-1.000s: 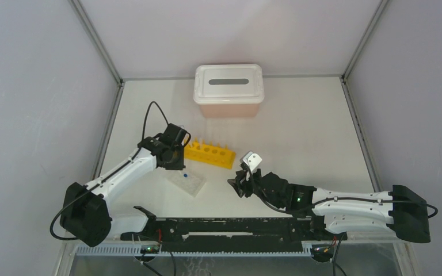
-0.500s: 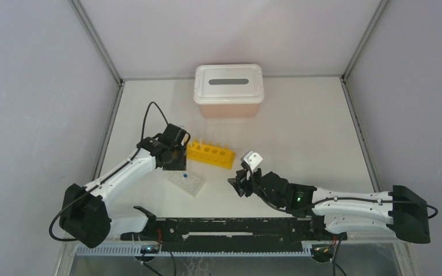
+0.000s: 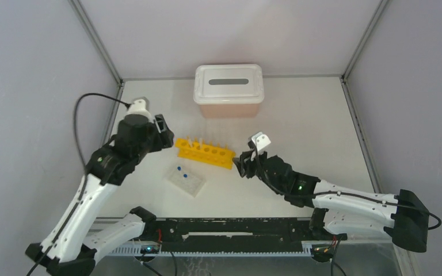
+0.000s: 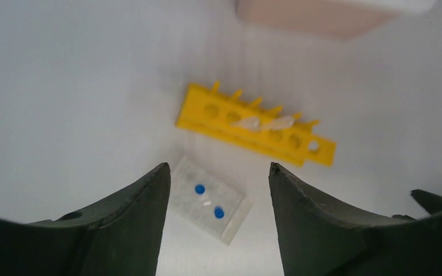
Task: Organize the chemistry lab equipment
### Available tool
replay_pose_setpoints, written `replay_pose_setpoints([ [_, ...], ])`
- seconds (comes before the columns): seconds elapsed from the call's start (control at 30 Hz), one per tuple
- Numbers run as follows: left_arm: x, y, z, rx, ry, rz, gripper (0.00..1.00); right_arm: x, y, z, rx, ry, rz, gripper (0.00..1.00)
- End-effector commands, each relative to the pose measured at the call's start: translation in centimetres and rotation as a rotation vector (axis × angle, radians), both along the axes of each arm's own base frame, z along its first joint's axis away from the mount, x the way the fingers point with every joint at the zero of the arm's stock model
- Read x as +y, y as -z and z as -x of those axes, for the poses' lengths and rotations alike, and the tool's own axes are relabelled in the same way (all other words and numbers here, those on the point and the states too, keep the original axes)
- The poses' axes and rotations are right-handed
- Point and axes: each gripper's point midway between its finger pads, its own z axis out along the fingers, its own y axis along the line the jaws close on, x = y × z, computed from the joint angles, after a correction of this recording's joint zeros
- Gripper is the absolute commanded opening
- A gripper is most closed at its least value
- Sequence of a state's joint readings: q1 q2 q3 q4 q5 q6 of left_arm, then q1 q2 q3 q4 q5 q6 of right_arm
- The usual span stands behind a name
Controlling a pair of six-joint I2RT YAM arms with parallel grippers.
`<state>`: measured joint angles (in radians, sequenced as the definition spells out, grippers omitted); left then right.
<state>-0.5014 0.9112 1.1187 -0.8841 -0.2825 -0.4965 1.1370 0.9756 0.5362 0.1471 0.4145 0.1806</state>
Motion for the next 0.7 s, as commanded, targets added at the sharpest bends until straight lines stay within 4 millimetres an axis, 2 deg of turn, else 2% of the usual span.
replay_pose_setpoints([
  [0.0, 3.1, -10.5, -1.5, -0.34, -0.195, 0.104, 0.7, -1.6, -5.9, -4.4, -0.072, 0.155, -0.067, 0.52],
  [0.1, 5.6, -13.9, -2.5, -0.482, -0.334, 0.08, 0.78, -4.9, -8.0, -7.7, -0.107, 0.293, -0.083, 0.54],
  [0.23, 8.6, -14.8, -4.5, -0.578, -0.503, 0.013, 0.9, -10.8, -9.2, -12.4, -0.098, 0.476, -0.16, 0.54],
  [0.33, 11.3, -13.5, -6.4, -0.591, -0.601, -0.046, 0.95, -14.4, -8.2, -15.3, -0.065, 0.609, -0.144, 0.55],
  [0.43, 14.3, -10.5, -8.2, -0.563, -0.694, -0.07, 1.0, -17.9, -6.4, -17.3, -0.047, 0.762, -0.081, 0.56],
  [0.6, 18.5, -5.9, -10.2, -0.521, -0.776, -0.124, 1.0, -21.8, -3.8, -18.0, 0.019, 0.878, -0.043, 0.57],
  [0.67, 20.0, -5.1, -10.7, -0.527, -0.788, -0.157, 1.0, -22.8, -3.1, -17.9, 0.056, 0.888, -0.073, 0.58],
])
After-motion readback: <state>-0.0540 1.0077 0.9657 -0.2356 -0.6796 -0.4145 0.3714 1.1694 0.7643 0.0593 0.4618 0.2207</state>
